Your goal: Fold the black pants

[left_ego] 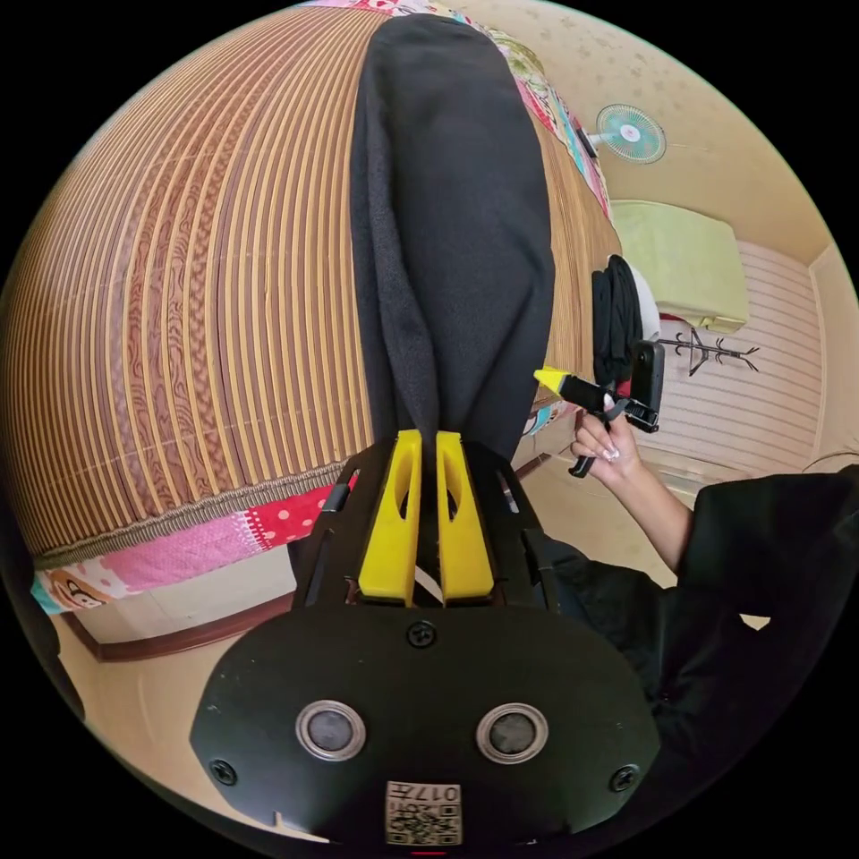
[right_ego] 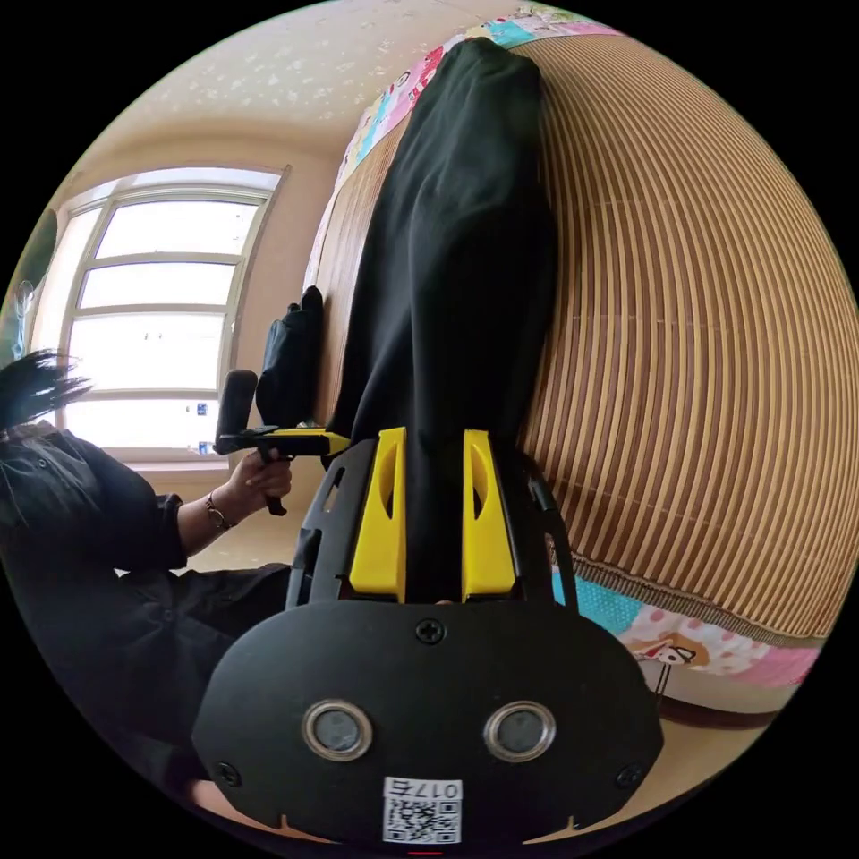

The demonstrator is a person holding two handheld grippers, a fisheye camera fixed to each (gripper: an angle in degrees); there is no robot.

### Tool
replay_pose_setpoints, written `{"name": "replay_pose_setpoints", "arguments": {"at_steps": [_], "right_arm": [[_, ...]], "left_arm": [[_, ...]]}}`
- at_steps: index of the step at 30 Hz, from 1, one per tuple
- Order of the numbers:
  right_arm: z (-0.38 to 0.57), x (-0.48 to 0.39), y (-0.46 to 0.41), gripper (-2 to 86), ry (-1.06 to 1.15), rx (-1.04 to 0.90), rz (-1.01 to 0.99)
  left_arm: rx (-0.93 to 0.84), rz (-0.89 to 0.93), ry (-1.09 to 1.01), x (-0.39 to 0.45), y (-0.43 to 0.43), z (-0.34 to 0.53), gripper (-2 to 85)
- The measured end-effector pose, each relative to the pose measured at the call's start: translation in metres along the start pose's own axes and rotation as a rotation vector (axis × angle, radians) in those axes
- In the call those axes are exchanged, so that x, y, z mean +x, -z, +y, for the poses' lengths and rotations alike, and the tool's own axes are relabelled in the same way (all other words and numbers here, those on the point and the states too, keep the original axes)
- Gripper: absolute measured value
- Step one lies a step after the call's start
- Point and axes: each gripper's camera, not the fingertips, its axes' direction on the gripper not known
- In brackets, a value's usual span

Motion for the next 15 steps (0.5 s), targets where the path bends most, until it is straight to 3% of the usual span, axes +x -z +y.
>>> {"name": "replay_pose_setpoints", "arguments": {"at_steps": [3,5,7,12,15], "right_arm": [[0.009,-0.002,0.006,4.6,-0.013,-0.015,-0.059],[0.024,-0.009,0.031,3.4,0.019,0.045,-0.130],[0.042,-0.006,0.065,2.7,0.019,0.108,-0.164],[0.049,0.017,0.051,3.0,-0.040,-0.012,-0.015],[0.040,0.021,0.056,5.4,0.000,-0.075,-0.056]], "left_arm": [[-0.023,0.024,-0.013,0.010,-0.001,0.007,0.7],[0.030,0.168,-0.043,0.014,0.008,0.021,0.1],[0.122,0.447,0.021,0.002,0.015,0.050,-0.3],[0.021,0.255,0.073,0.007,-0.022,0.079,1.8],[-0.027,0.122,0.098,0.011,-0.034,0.082,4.9]]}}
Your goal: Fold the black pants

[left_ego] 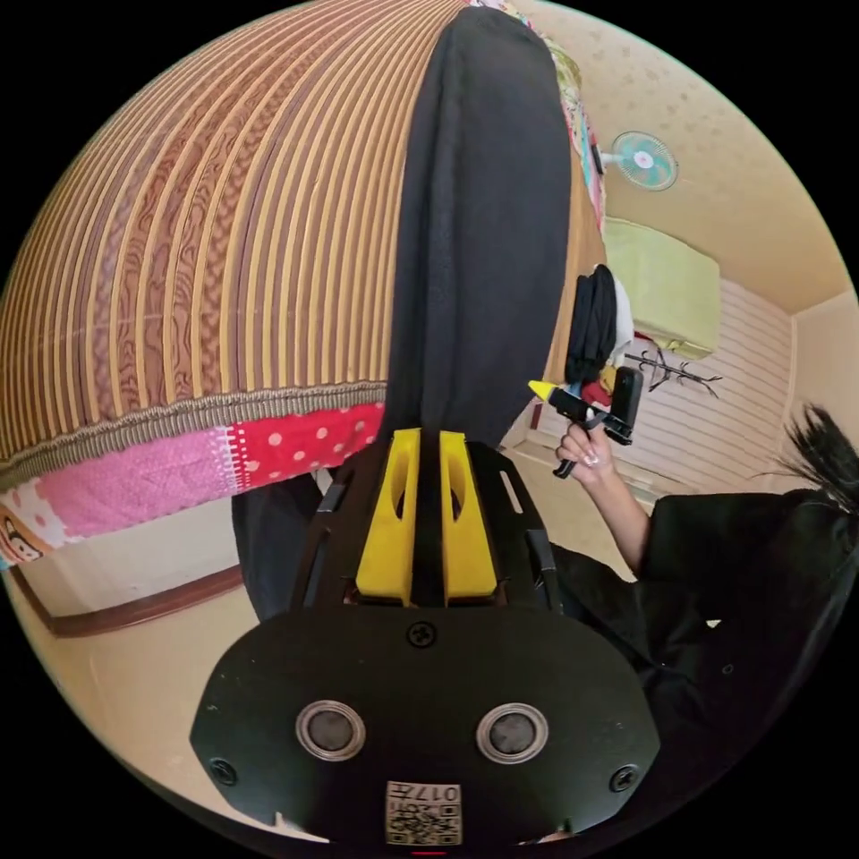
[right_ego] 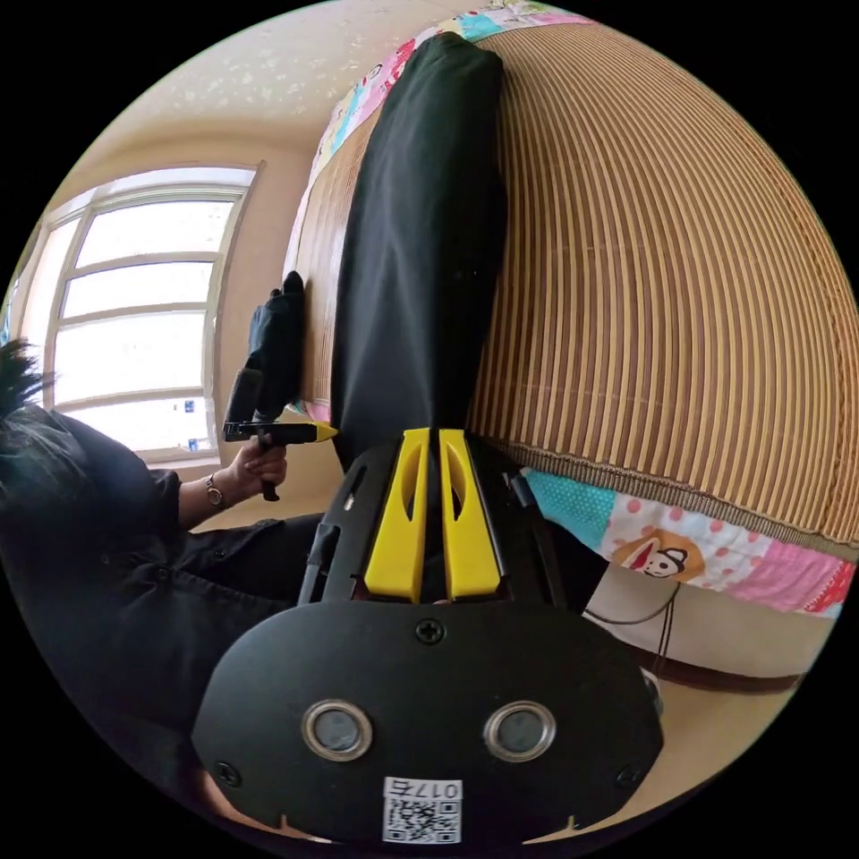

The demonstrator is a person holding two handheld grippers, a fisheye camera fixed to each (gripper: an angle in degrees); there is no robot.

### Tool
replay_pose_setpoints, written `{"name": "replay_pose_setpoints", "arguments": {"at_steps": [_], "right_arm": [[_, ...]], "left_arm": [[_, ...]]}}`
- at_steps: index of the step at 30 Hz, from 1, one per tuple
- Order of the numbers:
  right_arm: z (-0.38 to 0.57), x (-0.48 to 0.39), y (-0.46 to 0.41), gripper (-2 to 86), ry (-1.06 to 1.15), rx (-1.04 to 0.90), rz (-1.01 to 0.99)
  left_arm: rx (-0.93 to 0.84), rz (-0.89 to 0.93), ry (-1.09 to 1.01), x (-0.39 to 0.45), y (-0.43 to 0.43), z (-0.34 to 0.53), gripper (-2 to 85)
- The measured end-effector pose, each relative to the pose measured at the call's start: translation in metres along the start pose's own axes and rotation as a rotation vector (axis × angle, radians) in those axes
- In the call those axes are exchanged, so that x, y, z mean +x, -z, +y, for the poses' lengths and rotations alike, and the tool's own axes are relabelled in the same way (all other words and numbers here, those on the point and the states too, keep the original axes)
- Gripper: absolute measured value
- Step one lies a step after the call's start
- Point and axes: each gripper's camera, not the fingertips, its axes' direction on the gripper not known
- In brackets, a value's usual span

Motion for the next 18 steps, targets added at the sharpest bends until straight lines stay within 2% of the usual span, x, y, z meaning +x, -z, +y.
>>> {"name": "replay_pose_setpoints", "arguments": {"at_steps": [4,7,13,18], "right_arm": [[-0.005,0.015,0.037,10.4,-0.013,0.070,0.014],[-0.020,0.042,0.066,11.8,-0.037,0.179,-0.023],[-0.092,0.107,0.066,14.9,-0.063,0.204,-0.306],[-0.154,0.105,0.037,13.3,-0.003,0.101,-0.366]], "left_arm": [[0.161,-0.150,-0.065,0.024,0.036,0.005,6.7],[0.238,-0.184,-0.113,0.043,0.048,-0.014,8.9],[0.271,-0.076,-0.068,0.026,0.039,-0.083,13.1],[0.217,-0.013,-0.077,0.014,0.020,-0.099,8.9]]}}
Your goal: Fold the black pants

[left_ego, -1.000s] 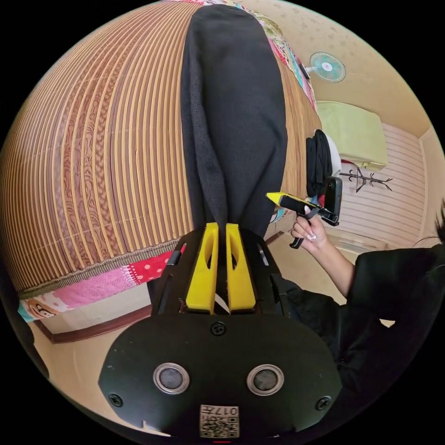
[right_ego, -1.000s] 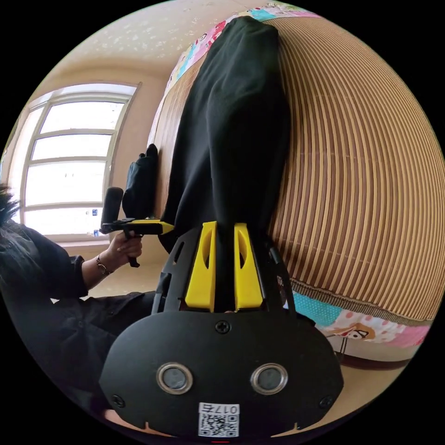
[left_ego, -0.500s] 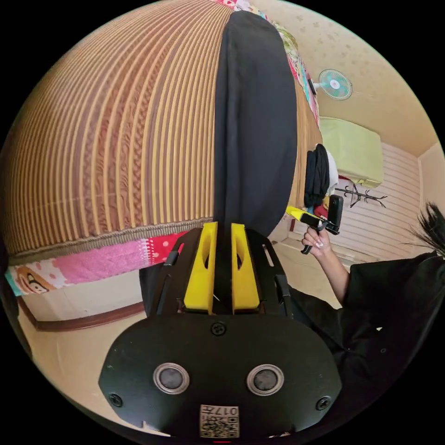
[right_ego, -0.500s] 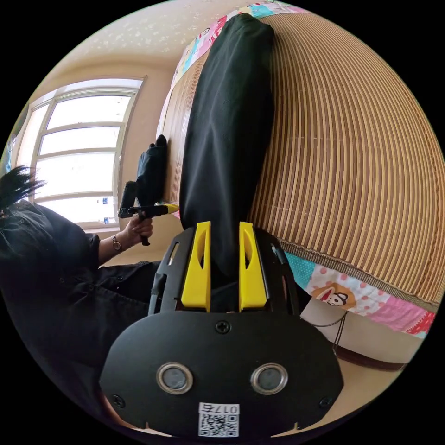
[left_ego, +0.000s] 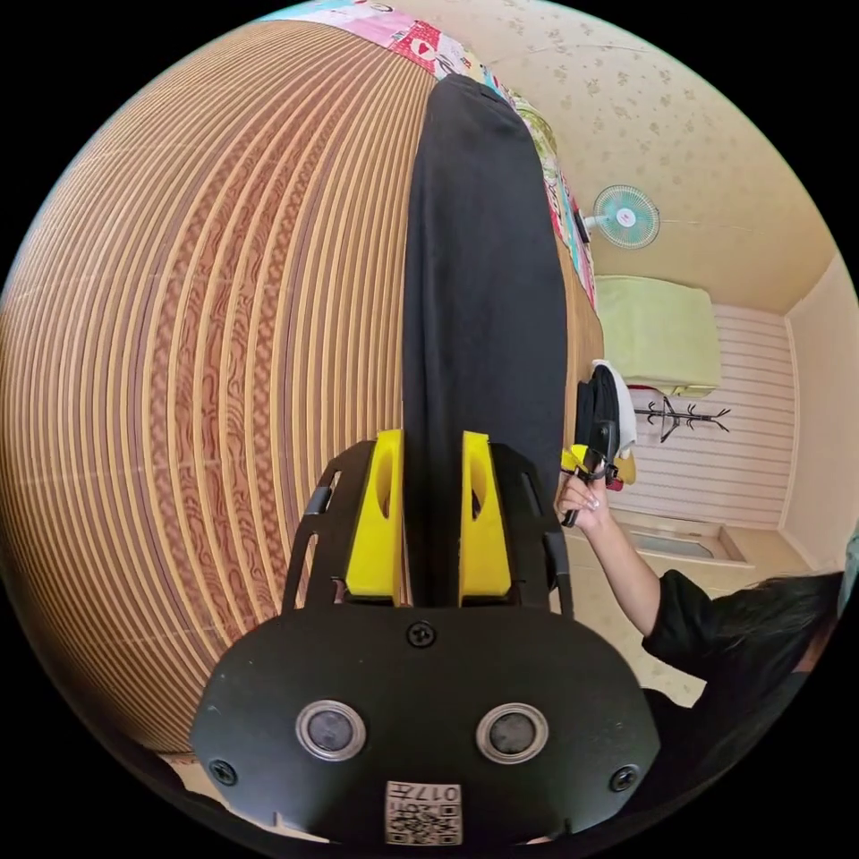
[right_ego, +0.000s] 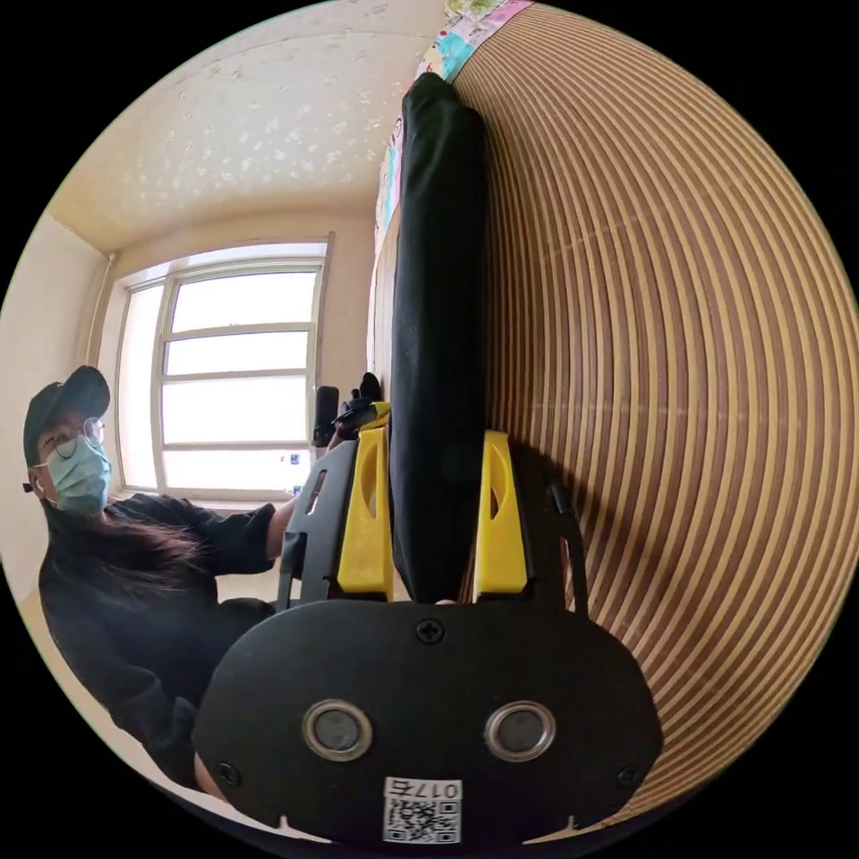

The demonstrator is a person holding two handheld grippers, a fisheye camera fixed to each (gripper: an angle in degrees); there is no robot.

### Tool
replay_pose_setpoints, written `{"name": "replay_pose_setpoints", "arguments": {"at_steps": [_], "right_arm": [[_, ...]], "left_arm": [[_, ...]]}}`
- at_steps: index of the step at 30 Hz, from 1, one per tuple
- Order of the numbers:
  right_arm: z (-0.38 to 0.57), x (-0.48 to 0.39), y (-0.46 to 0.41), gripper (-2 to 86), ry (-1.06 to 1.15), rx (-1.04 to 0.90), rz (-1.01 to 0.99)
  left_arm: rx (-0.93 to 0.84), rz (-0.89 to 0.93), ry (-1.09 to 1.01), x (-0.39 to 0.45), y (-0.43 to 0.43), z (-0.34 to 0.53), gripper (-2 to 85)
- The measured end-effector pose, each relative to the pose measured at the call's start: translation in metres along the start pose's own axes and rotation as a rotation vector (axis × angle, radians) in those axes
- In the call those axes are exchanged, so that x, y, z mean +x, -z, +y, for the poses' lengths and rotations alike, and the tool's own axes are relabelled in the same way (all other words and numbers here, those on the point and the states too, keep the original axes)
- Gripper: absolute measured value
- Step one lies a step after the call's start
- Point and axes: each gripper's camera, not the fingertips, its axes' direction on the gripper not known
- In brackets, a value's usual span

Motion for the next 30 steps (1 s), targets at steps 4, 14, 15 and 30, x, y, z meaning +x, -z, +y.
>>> {"name": "replay_pose_setpoints", "arguments": {"at_steps": [4,14,15,30], "right_arm": [[0.001,-0.005,-0.017,6.2,0.009,-0.026,-0.040],[0.137,-0.229,0.051,0.8,0.521,0.226,-0.234],[0.154,-0.275,0.058,0.6,0.622,0.232,-0.212],[0.081,-0.480,0.085,0.2,0.872,0.369,0.068]], "left_arm": [[-0.077,0.055,0.028,-0.012,-0.005,0.018,5.0],[0.181,0.668,-0.357,0.074,0.124,0.167,3.5],[0.216,0.661,-0.464,0.107,0.152,0.190,3.4],[0.520,0.433,-0.676,0.331,0.288,0.204,2.0]]}}
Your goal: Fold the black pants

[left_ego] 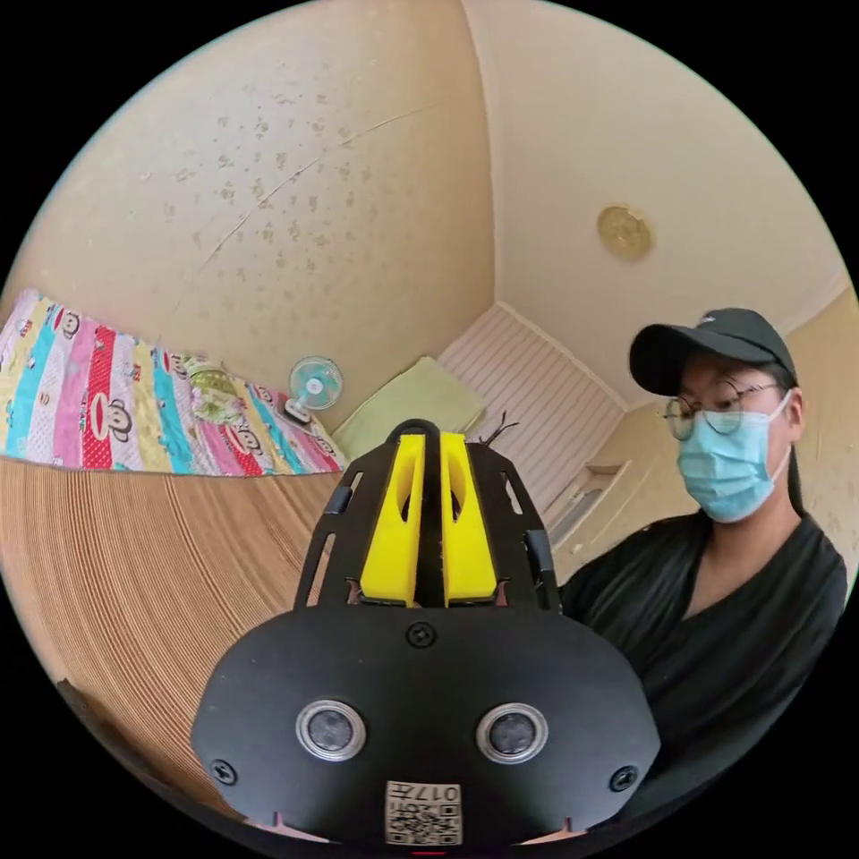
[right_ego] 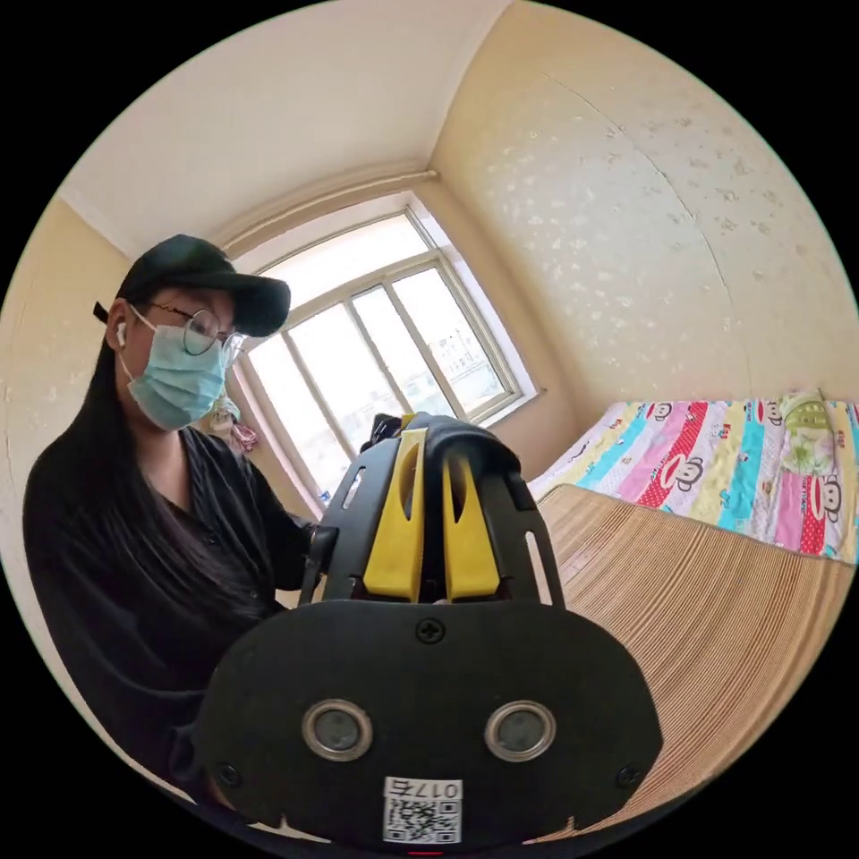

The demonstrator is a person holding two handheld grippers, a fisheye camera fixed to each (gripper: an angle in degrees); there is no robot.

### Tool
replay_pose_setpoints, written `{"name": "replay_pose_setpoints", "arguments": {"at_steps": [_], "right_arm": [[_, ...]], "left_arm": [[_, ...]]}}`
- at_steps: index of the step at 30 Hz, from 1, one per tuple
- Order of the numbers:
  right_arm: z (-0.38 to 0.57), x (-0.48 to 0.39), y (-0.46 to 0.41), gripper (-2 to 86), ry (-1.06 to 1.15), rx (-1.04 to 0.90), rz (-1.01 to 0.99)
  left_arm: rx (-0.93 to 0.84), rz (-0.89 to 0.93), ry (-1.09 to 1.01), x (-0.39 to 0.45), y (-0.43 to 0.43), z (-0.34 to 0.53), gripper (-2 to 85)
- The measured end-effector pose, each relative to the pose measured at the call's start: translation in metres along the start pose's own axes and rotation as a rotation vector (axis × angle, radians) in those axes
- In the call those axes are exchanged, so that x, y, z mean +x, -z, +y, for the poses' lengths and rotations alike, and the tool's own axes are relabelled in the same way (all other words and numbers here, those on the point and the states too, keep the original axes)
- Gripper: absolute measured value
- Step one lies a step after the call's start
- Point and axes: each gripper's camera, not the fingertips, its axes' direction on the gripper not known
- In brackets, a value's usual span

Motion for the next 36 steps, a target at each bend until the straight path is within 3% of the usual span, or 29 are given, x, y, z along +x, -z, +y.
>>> {"name": "replay_pose_setpoints", "arguments": {"at_steps": [5,9,16,19,21,28,36], "right_arm": [[0.012,0.095,-0.057,0.2,-0.132,-0.045,0.146],[0.062,0.138,-0.118,0.2,-0.173,-0.192,0.272],[0.330,0.207,-0.209,2.1,-0.635,-0.519,0.246],[0.419,0.209,-0.245,5.8,-0.761,-0.813,0.304],[0.438,0.210,-0.250,8.0,-0.782,-0.869,0.301],[0.400,0.301,-0.215,15.6,-0.891,-0.381,0.292],[0.423,0.403,-0.301,17.1,-0.980,-0.296,0.136]], "left_arm": [[-0.088,-0.110,0.070,-0.073,-0.045,-0.009,2.3],[-0.228,-0.331,0.035,-0.115,-0.081,0.013,3.2],[-0.546,-0.469,0.398,-0.227,-0.112,0.229,5.7],[-0.681,-0.536,0.588,-0.253,-0.106,0.313,7.0],[-0.733,-0.548,0.643,-0.262,-0.100,0.336,7.7],[-0.552,-0.550,0.601,-0.322,-0.095,0.267,12.4],[-0.643,-0.362,0.648,-0.457,-0.195,0.270,15.7]]}}
